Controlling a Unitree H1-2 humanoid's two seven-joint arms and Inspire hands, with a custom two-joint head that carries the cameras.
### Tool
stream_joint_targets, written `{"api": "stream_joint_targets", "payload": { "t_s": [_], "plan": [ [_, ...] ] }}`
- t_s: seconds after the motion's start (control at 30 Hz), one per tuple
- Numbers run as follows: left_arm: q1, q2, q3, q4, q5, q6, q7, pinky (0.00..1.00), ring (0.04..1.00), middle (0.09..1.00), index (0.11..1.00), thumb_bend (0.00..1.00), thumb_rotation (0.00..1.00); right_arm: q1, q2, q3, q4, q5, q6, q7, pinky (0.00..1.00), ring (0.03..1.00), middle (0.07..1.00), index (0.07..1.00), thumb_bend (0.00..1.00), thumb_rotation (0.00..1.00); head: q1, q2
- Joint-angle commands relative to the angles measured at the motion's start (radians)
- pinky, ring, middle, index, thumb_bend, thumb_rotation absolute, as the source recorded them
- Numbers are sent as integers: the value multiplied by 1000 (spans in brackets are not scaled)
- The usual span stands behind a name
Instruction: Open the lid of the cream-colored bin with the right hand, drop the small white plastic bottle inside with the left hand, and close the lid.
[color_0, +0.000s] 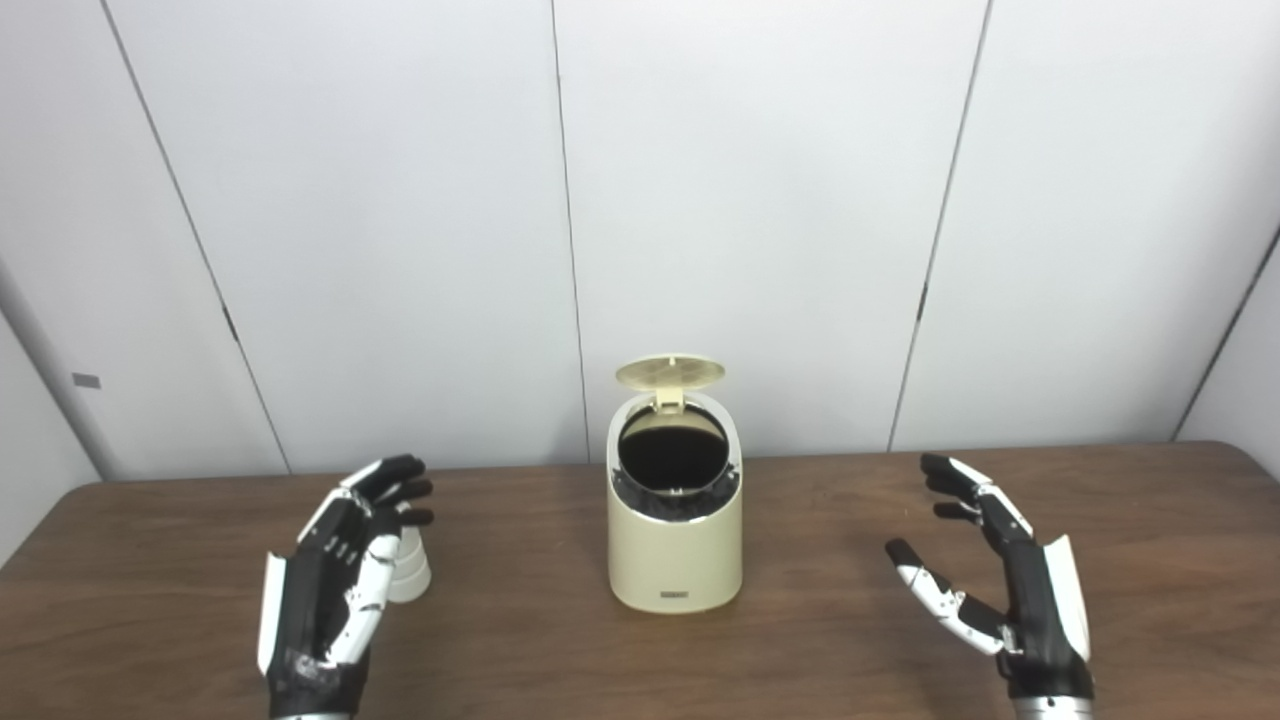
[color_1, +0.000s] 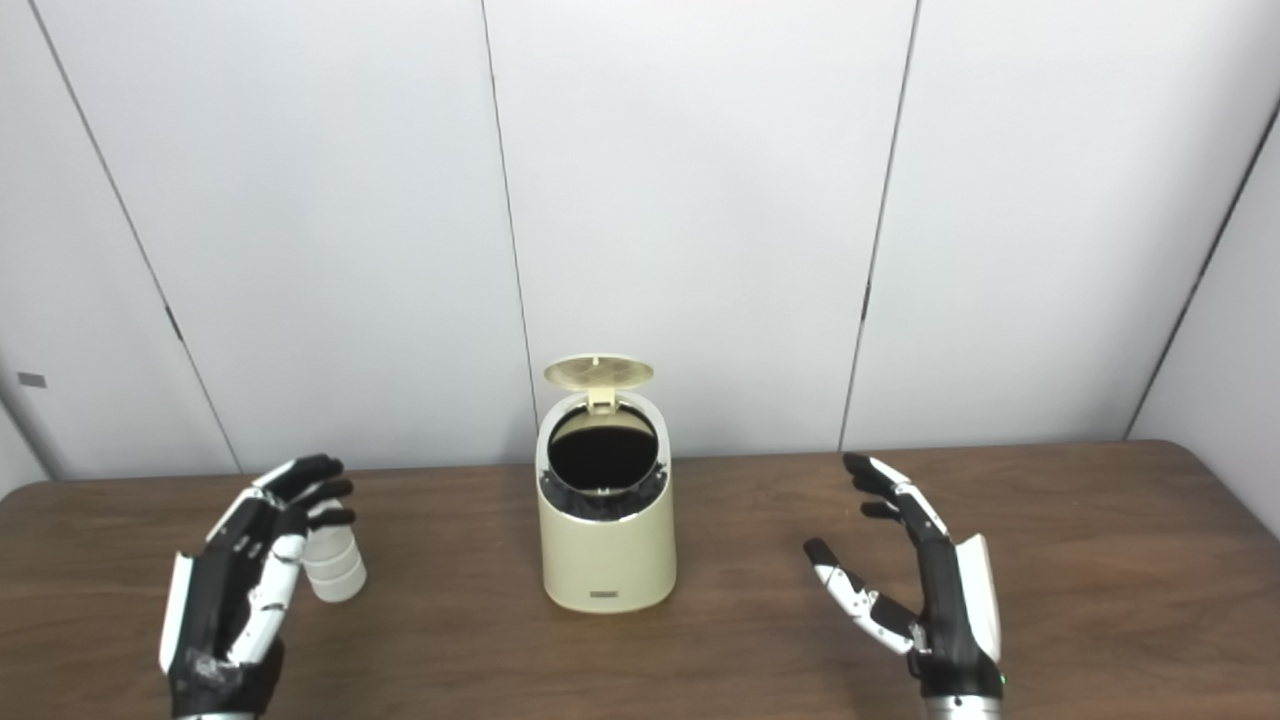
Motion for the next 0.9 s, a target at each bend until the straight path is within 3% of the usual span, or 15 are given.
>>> {"api": "stream_joint_targets", "payload": {
  "t_s": [0.0,0.1,0.33,0.47,0.73,0.8,0.87],
  "plan": [
    [-47,28,20,-85,-37,3,-6,658,746,778,753,517,455,-20,-5,-11,-15,-13,-22,-17,671,767,784,764,245,232,3,0],
    [-73,74,57,-137,-71,10,-13,698,787,807,784,696,400,-21,-6,-13,-14,-1,-19,-10,683,772,786,769,242,193,7,-2],
    [-133,144,162,-249,-97,123,36,752,831,853,848,836,447,-26,-16,-16,2,34,-22,12,708,792,801,779,240,210,30,-11],
    [-158,187,206,-191,-74,119,41,804,871,876,865,838,517,-27,-13,-19,4,38,-22,10,685,776,791,775,243,195,37,-15],
    [-141,183,235,-60,-6,120,84,781,847,865,852,975,527,-21,-24,-26,-8,62,-3,35,716,796,803,780,242,209,77,-23],
    [-131,187,227,-22,15,111,80,780,848,866,854,990,532,-21,-30,-29,-8,68,-7,43,715,798,803,783,237,152,93,-23],
    [-120,199,215,18,22,98,59,841,883,894,888,967,549,-21,-34,-31,-7,76,-12,51,706,797,803,782,233,99,101,-22]
  ]
}}
